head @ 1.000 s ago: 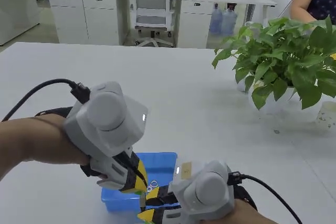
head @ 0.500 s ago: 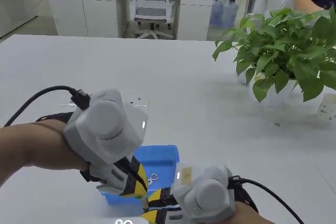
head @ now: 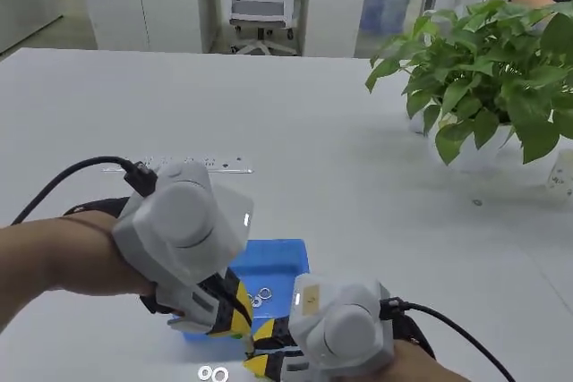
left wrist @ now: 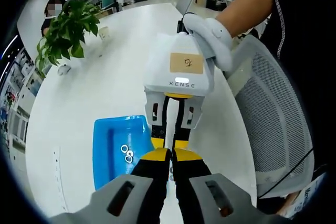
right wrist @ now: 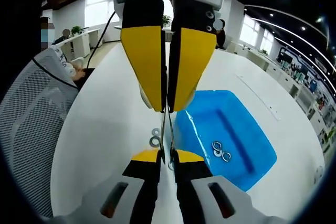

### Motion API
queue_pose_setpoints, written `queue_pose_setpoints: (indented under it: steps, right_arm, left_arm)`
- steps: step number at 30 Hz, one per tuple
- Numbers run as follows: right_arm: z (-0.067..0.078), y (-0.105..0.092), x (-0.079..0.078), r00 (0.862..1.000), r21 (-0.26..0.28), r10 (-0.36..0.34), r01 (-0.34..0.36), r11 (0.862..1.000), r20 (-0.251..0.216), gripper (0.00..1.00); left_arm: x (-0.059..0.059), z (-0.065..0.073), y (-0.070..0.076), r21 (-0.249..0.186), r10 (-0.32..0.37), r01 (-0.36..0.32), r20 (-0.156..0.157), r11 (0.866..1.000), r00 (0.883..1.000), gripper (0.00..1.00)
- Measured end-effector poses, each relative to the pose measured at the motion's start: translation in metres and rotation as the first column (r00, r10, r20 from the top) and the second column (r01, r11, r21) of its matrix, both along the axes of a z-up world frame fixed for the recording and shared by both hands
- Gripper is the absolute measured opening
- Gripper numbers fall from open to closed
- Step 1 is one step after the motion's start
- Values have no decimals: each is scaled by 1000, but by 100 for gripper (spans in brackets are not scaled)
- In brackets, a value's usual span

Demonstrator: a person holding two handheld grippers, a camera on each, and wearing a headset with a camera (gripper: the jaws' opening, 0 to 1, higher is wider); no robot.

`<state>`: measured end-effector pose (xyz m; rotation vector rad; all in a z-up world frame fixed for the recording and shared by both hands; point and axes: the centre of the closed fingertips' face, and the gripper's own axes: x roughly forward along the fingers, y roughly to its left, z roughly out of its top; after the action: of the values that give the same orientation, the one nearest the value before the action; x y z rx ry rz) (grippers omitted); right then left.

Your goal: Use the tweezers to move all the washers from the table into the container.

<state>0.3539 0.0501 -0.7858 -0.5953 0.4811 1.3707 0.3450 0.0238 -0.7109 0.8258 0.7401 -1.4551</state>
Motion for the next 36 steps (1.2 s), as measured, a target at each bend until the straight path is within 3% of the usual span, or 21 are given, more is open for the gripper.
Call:
queue_pose_setpoints:
  steps: [19, 26, 36]
  right_arm:
    - [-9, -3, 6, 1000, -6, -17, 17, 1000, -18, 12]
    - [-9, -3, 7, 999, -6, -23, 22, 1000, -32, 12]
    - [6, -3, 7, 997, 43, -48, 51, 998, -61, 14]
  left_arm:
    - [6, -8, -4, 2, 8, -8, 6, 1000, 1000, 6]
    - [9, -8, -5, -4, 33, -33, -10, 999, 999, 6]
    - [13, -8, -8, -2, 64, -64, -27, 998, 998, 6]
